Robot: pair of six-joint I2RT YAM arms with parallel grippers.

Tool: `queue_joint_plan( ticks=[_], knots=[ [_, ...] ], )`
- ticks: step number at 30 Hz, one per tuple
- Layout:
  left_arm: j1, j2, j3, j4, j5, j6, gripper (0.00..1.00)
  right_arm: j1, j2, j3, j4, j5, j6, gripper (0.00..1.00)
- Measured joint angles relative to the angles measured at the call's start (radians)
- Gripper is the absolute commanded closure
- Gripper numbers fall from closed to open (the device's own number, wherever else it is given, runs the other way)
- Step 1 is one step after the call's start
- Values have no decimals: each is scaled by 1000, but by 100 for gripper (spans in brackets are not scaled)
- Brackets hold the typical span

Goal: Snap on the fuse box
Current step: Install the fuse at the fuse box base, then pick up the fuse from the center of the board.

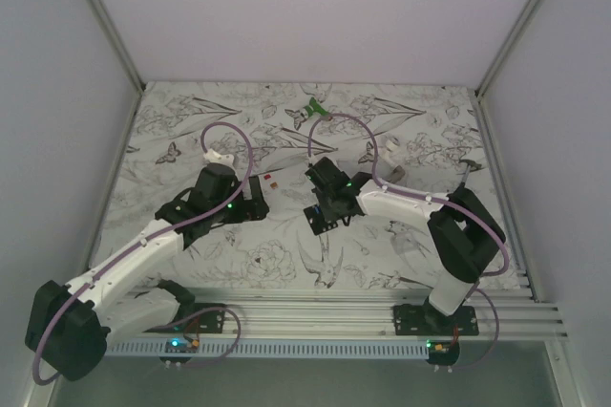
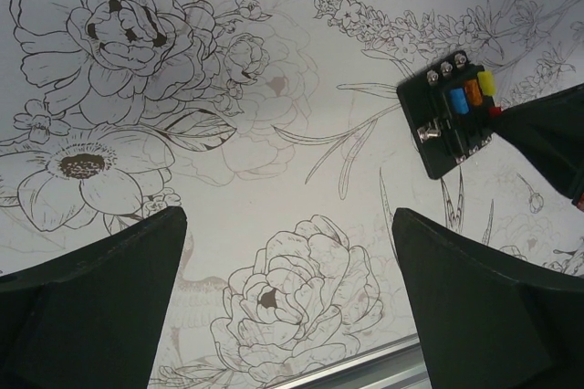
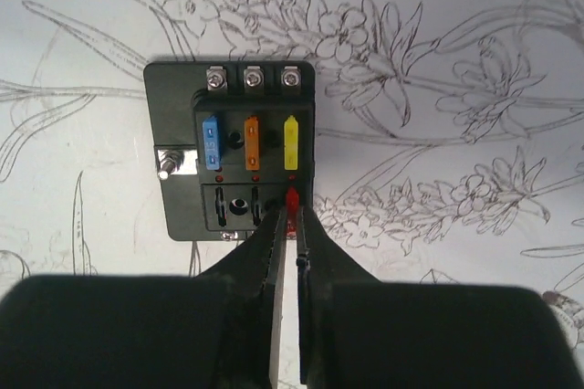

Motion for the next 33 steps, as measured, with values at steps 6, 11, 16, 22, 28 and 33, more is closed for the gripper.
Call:
queue_joint_plan(
  ticks=[6, 11, 16, 22, 28, 33],
  knots=[
    [1, -6, 2, -8, 6, -13, 0, 4, -17, -6, -51, -33, 36, 76],
    [1, 10, 28, -23, 6, -23, 0, 5, -81, -18, -48, -51, 40, 58],
    [4, 90, 87, -28, 10, -40, 0, 3, -260, -51, 11, -63, 32, 50],
    [4, 281, 212, -48, 13, -51, 8, -62, -410, -193, 104, -26, 5, 31],
    [-2, 508, 368, -65, 3, -2, 21, -156, -500, -380, 182, -12, -39, 12],
    [-5, 658, 500, -90, -46, 32, 28, -196, -557, -452, 272, -10, -75, 0]
  ],
)
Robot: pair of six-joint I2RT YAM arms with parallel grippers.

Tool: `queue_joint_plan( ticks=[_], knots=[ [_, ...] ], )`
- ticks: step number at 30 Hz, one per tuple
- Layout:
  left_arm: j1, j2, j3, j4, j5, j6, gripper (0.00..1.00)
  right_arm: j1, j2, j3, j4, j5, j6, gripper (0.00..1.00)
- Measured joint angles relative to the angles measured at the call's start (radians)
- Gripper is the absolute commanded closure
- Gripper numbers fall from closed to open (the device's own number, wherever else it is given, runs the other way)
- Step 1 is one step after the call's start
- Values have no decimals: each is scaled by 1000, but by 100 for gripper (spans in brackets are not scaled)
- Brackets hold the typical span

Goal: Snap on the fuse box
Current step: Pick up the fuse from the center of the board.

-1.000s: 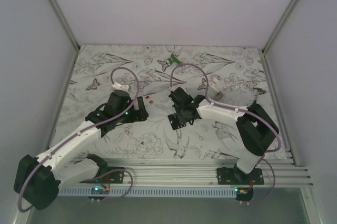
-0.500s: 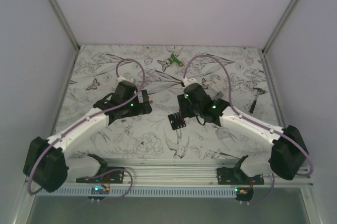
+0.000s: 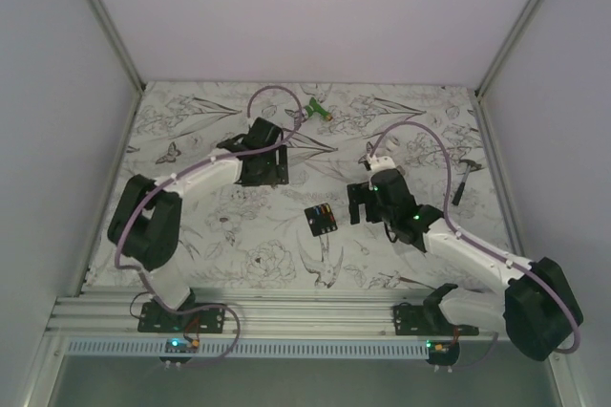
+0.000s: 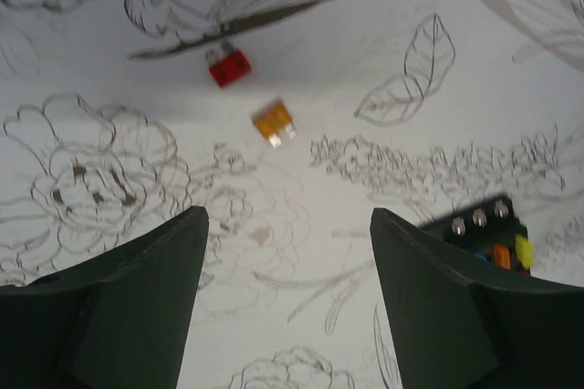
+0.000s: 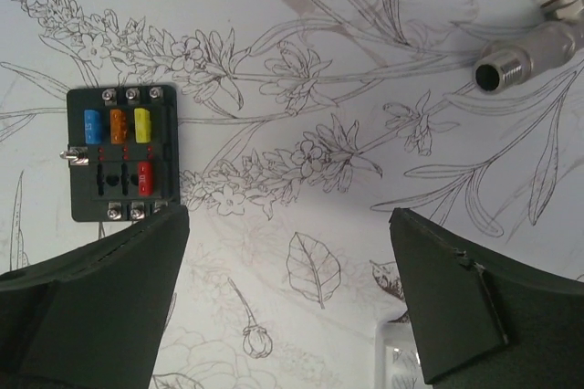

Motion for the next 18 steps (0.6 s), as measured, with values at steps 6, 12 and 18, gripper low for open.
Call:
queue_joint_plan(
  ticks=[6, 12, 18],
  knots=[
    [0, 158, 152, -48, -69, -12, 40, -19, -18, -58, 100, 0, -33, 0],
    [-10, 257, 221, -93, -142, -98, 44, -36, -18, -93, 160, -1, -45, 0],
    [-23, 302, 243, -116, -209, -169, 50, -44, -16, -103, 187, -3, -48, 1]
  ],
)
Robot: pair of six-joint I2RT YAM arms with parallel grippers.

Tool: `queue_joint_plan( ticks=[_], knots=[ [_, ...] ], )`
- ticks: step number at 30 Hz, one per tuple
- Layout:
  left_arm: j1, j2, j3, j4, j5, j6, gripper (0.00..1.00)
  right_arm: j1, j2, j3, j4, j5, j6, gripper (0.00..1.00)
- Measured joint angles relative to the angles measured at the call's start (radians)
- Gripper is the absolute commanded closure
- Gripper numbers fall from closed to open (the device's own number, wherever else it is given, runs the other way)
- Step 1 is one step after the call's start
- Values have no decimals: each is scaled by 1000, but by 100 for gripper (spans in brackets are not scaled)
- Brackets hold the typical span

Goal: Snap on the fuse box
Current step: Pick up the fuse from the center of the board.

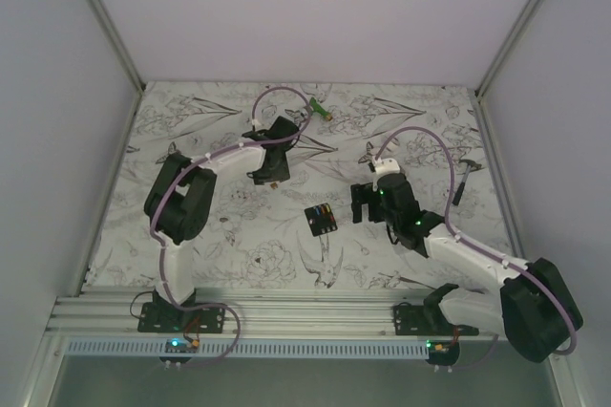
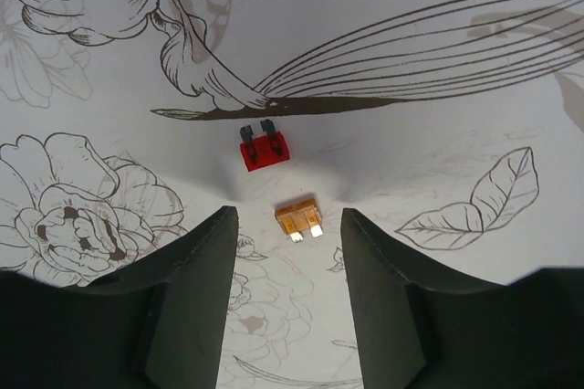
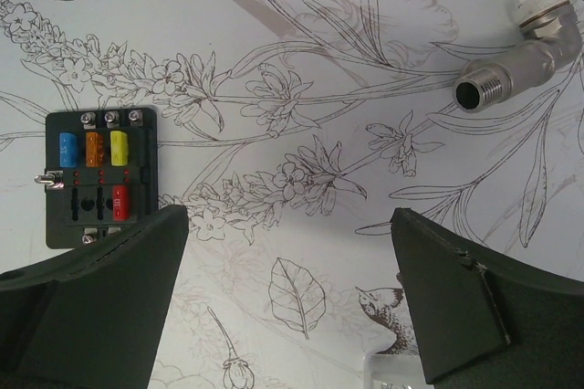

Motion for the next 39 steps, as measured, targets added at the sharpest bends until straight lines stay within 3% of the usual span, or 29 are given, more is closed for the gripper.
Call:
queue_joint_plan(
  ticks=[31, 39],
  knots=[
    [-6, 38, 21, -40, -20, -86, 69, -6, 65, 0, 14, -30, -3, 0],
    [4, 38, 21, -41, -9, -86, 67, -6, 73, 0, 14, -37, -4, 0]
  ],
)
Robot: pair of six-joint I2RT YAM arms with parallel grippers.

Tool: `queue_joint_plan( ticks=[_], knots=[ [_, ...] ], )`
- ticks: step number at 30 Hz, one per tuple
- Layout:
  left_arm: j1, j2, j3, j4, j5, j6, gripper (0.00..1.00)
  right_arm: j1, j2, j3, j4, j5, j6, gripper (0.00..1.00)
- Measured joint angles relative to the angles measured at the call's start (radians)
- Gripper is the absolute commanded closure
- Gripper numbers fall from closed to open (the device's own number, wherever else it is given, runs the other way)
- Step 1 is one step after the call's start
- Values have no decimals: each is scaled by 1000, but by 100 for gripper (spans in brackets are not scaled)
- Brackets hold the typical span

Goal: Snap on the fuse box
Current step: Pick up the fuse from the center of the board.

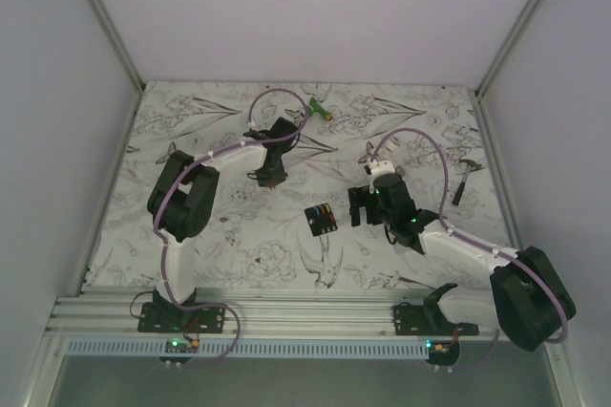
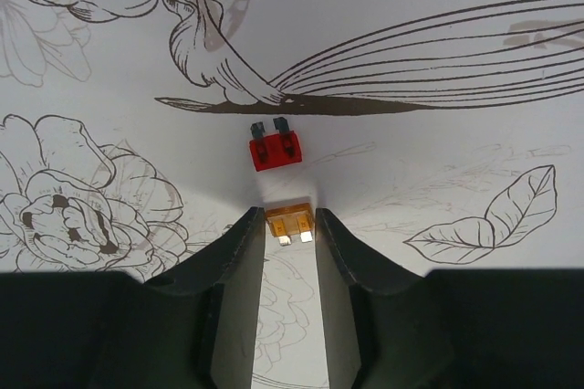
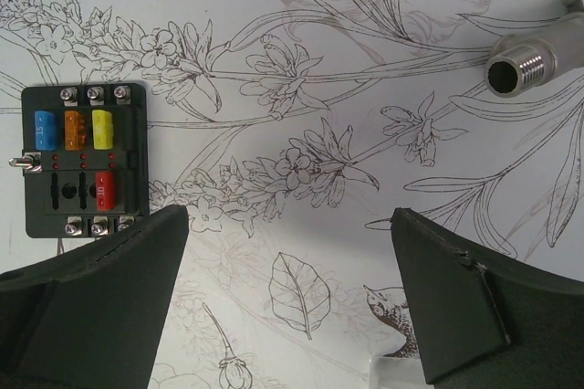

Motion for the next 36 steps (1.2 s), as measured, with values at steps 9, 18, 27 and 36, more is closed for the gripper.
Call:
queue_joint_plan(
  ticks=[9, 18, 27, 36],
  knots=[
    [10, 0, 3, -3, 24, 4, 67, 0, 15, 0, 0, -1, 0, 0],
    [13, 9, 16, -15, 27, 3, 67, 0, 24, 0, 0, -8, 0, 1],
    [24, 21, 35, -32, 35, 3, 69, 0, 34, 0, 0, -18, -4, 1],
    [29, 22, 37, -36, 48, 3, 76, 0, 37, 0, 0, -33, -6, 0]
  ],
)
